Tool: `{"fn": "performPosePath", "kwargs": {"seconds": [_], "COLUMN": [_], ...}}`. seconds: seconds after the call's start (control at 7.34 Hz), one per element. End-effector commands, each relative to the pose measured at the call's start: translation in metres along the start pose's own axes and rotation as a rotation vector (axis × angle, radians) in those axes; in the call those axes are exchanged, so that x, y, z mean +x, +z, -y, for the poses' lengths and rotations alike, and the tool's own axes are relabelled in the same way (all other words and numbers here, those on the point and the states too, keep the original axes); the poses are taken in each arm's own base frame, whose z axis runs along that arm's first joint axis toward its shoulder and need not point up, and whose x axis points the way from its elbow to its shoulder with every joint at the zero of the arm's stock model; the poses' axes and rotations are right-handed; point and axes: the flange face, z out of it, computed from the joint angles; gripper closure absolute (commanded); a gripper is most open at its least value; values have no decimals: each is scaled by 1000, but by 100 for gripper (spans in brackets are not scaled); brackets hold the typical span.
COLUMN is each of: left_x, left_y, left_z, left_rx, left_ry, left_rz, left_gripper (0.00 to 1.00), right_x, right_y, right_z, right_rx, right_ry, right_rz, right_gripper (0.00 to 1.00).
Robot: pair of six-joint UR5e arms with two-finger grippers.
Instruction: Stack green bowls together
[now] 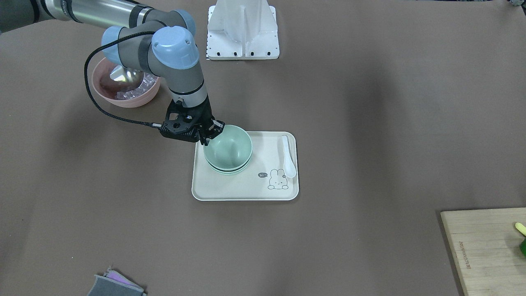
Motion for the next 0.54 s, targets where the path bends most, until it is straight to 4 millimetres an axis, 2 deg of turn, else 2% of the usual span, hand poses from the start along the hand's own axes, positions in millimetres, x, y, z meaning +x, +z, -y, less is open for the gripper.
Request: {"fn": "performPosePath", "kwargs": {"seconds": [0.0,0.41], "left_x": [0,0], "left_y": [0,0], "left_z": [0,1], "left_rx": [0,1], "left_ry": [-2,0], "left_rz": [0,0], "left_gripper": [2,2], "right_x": [0,-1], "right_y": [2,3], "right_z": [1,-1], "right_rx": [1,5], "right_ry": [0,-4], "right_rz": [-4,-4], "right_gripper": [100,100]}}
